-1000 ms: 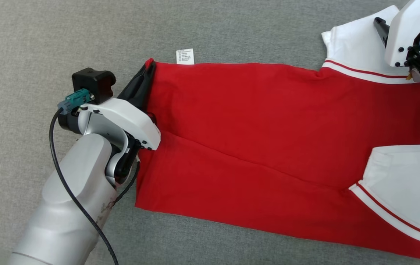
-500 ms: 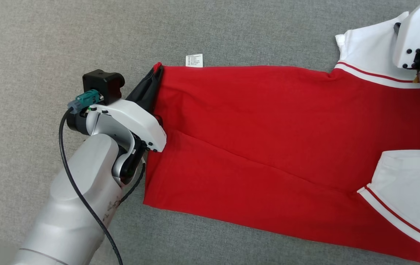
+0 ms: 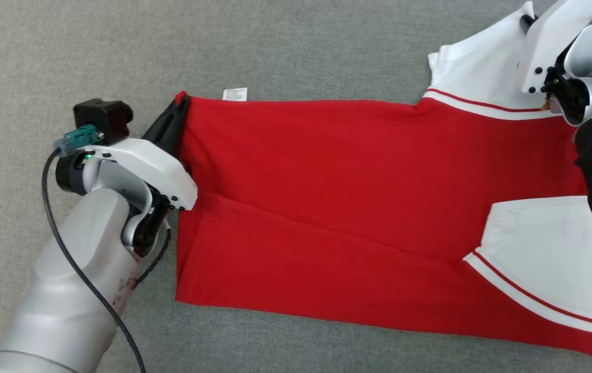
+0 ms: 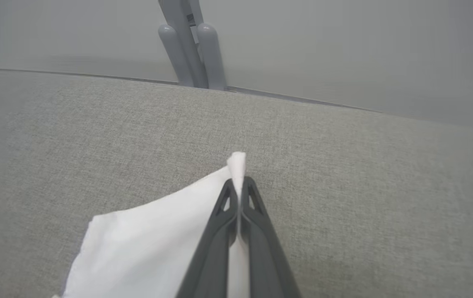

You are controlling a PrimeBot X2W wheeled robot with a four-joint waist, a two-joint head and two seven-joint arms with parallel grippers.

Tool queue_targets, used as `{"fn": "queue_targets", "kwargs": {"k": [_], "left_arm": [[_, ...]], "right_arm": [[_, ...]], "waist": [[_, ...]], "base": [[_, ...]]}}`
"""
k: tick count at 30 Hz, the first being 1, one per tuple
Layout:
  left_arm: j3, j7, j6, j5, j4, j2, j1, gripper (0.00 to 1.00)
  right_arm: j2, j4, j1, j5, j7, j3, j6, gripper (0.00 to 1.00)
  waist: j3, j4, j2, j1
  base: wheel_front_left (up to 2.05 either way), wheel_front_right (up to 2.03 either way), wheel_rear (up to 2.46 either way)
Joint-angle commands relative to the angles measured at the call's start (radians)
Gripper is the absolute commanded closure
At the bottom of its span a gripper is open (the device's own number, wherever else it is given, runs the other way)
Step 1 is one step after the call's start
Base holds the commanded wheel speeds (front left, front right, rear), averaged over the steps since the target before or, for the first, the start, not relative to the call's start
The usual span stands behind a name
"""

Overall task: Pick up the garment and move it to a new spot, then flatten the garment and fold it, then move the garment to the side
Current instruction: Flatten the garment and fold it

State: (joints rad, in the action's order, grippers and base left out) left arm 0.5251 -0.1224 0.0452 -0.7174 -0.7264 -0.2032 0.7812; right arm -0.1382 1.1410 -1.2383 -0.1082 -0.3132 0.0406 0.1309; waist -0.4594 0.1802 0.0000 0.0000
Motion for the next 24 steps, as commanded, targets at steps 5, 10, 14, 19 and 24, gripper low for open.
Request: {"fn": "queue_targets", "kwargs": {"k": [5, 10, 14, 19, 24], "left_arm": [[-0.011, 0.011, 0.008, -0.012, -0.026, -0.044, -0.016, 1.0], [-0.015, -0.001, 0.01, -0.016, -0.023, -0.073, -0.053, 1.0], [-0.012, -0.022, 0.014, -0.014, 0.003, -0.097, -0.097, 1.0], [-0.01, -0.055, 0.005, -0.012, 0.071, -0.121, -0.171, 1.0], [-0.019, -0.085, -0.015, -0.019, 0.182, -0.151, -0.27, 1.0]], "right_arm": [[-0.013, -0.06, 0.055, -0.113, 0.037, 0.104, 0.0, 1.0], [-0.053, -0.174, 0.138, -0.255, 0.054, 0.218, 0.0, 1.0], [-0.104, -0.294, 0.236, -0.368, 0.069, 0.289, 0.0, 1.0], [-0.161, -0.447, 0.389, -0.479, 0.1, 0.337, 0.0, 1.0], [-0.202, -0.589, 0.548, -0.528, 0.125, 0.34, 0.0, 1.0]], "waist": [[0.062, -0.062, 0.0, 0.0], [0.109, -0.103, 0.0, 0.0], [0.149, -0.127, 0.0, 0.0], [0.2, -0.146, 0.0, 0.0], [0.239, -0.165, 0.0, 0.0]], "base": [[0.0, 0.0, 0.0], [0.0, 0.0, 0.0], [0.0, 0.0, 0.0], [0.0, 0.0, 0.0], [0.0, 0.0, 0.0]]}}
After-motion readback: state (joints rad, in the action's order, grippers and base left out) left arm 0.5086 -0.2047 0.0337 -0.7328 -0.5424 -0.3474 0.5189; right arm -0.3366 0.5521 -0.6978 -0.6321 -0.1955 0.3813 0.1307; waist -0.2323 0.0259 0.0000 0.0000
